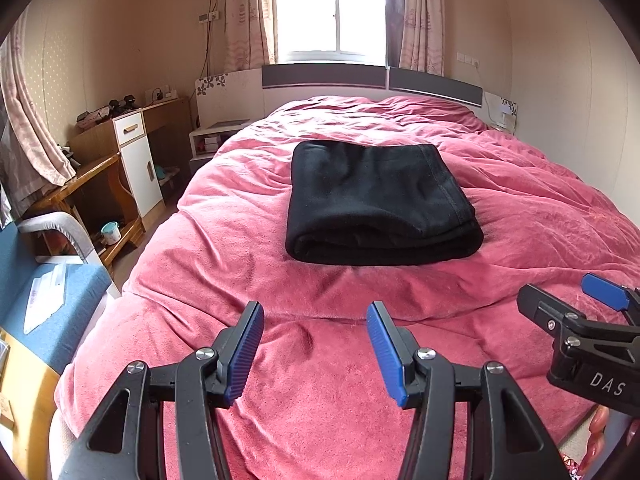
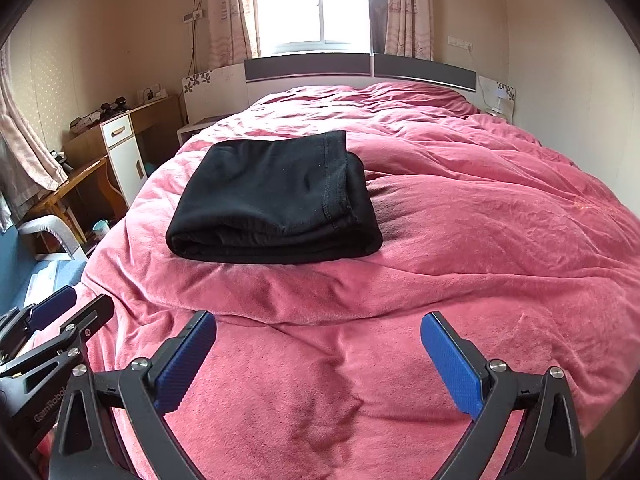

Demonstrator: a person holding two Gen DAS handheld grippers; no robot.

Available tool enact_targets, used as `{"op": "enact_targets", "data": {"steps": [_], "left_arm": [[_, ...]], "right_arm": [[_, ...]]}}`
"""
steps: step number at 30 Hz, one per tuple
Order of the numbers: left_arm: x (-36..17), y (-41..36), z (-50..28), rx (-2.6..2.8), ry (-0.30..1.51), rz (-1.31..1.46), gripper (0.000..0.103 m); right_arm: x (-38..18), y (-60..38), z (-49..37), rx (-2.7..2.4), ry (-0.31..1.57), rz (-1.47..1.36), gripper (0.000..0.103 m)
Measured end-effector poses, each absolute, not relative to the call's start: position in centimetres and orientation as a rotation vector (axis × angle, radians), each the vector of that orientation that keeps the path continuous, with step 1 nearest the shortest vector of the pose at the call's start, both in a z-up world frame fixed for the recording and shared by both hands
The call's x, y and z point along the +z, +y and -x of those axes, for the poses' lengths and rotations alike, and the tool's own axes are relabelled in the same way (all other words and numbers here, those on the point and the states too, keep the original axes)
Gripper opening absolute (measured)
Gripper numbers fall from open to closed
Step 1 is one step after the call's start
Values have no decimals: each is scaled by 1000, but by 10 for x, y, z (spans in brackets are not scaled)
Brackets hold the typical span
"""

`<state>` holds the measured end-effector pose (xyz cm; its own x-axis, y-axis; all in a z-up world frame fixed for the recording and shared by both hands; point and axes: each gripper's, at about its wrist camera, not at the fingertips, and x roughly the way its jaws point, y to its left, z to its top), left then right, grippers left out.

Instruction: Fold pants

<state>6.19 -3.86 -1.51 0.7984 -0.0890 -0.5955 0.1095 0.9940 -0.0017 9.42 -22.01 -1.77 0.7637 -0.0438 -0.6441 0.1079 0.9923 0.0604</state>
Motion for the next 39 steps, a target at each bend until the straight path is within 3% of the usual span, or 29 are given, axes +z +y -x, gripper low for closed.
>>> {"op": "enact_targets", "data": {"steps": [39], "left_arm": [[-16, -42, -57, -73, 628, -64, 55]], "right_arm": [[-21, -218, -97, -74, 719, -90, 103]]}}
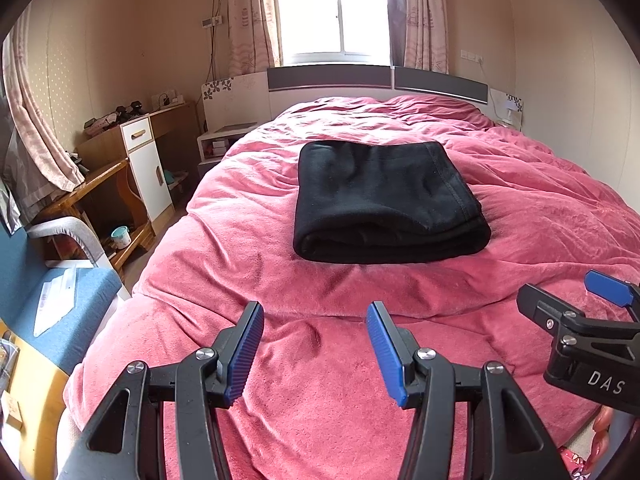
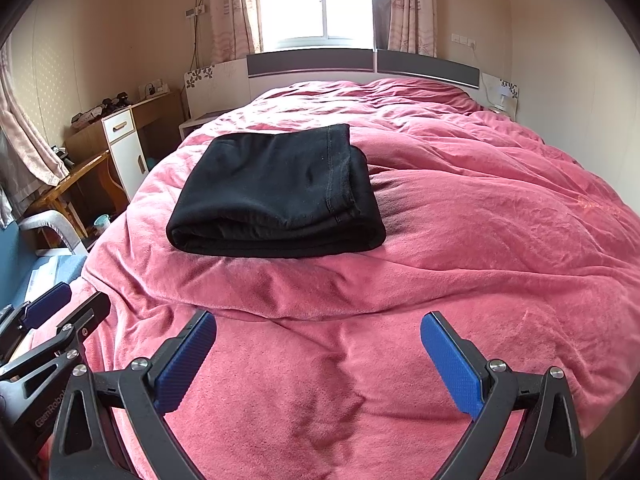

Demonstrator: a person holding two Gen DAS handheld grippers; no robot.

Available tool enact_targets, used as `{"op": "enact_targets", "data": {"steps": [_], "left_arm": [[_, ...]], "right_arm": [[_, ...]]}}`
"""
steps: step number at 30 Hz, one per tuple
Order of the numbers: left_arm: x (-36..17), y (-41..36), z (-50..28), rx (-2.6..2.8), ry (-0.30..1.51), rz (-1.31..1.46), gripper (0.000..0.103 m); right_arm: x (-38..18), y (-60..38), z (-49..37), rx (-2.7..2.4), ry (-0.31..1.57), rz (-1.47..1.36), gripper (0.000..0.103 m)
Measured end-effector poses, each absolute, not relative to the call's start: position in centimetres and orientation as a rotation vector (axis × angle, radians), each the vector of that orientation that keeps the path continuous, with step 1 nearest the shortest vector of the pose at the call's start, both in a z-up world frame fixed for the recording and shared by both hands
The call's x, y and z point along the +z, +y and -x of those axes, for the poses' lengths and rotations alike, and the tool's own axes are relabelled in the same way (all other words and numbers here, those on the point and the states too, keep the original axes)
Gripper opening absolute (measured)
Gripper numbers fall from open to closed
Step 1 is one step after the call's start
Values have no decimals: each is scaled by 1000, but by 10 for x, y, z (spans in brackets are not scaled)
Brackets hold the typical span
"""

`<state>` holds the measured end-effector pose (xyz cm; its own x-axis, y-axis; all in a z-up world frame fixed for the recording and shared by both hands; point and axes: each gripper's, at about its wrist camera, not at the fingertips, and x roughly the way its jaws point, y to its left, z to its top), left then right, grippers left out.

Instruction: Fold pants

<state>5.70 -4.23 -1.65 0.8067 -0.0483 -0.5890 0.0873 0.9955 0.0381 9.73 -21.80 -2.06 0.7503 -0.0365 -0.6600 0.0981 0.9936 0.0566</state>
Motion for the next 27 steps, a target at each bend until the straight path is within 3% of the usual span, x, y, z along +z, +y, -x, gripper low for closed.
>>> {"op": "enact_targets", "data": {"steps": [27], "left_arm": [[-23, -41, -59, -62, 655, -65, 55]], "right_arm": [[-28, -219, -100, -72, 742, -90, 103]]}}
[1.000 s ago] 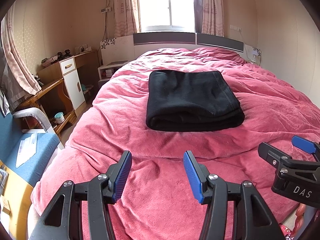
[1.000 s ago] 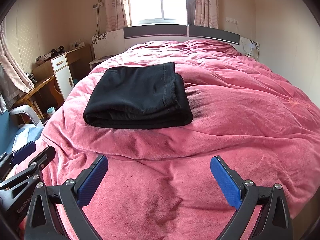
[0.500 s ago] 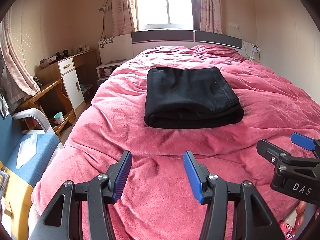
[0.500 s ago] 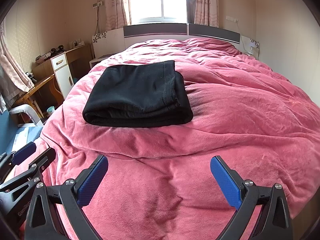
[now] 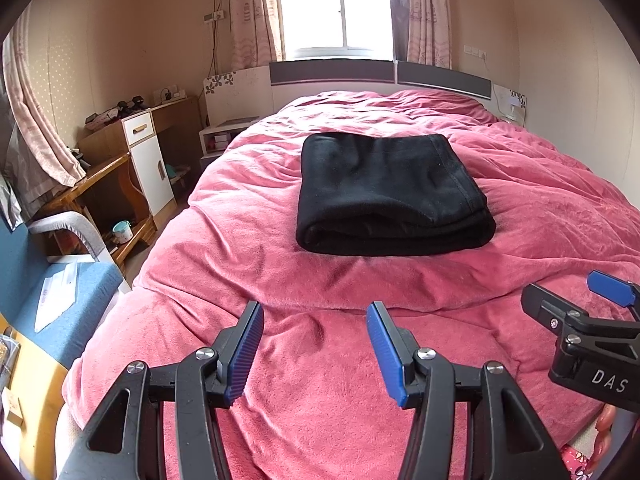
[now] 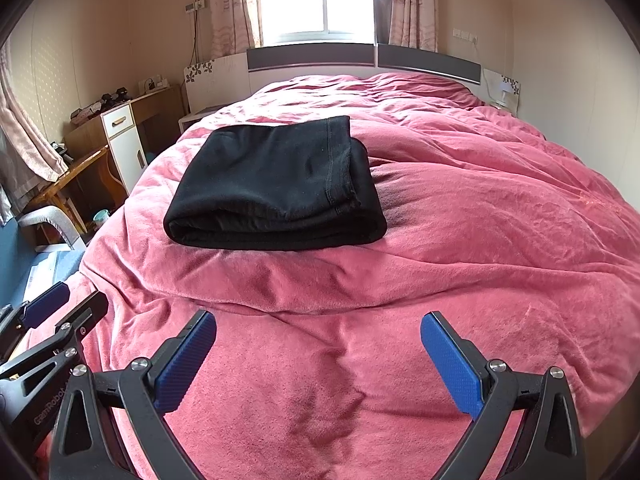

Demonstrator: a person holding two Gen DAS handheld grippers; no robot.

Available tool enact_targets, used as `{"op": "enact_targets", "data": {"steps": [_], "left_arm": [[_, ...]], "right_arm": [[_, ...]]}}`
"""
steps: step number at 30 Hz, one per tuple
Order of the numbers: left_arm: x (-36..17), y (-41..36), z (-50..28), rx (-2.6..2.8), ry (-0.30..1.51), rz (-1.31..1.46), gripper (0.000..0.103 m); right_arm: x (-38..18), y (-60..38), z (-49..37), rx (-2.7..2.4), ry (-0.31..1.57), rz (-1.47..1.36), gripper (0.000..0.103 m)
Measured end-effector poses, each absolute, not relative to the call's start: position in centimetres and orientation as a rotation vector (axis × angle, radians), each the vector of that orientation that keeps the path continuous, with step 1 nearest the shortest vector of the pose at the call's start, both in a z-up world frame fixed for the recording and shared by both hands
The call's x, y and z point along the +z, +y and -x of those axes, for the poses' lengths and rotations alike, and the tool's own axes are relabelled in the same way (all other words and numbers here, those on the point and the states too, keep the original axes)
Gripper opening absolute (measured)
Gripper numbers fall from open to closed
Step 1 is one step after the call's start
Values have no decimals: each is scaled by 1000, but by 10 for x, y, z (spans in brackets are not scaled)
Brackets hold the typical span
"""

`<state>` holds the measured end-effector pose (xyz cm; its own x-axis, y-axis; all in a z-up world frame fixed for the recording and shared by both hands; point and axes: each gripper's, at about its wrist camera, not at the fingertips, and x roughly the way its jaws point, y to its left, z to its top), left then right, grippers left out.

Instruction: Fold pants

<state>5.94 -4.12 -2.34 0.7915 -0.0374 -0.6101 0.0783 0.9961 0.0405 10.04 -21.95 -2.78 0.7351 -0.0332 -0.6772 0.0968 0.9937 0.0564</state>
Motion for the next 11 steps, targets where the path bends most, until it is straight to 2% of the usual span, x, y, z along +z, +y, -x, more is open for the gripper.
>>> {"op": "enact_targets", "data": {"steps": [11], "left_arm": [[-31, -42, -63, -55, 674, -73, 55]], "right_arm": [[-36, -221, -102, -77, 761, -94, 103]]}}
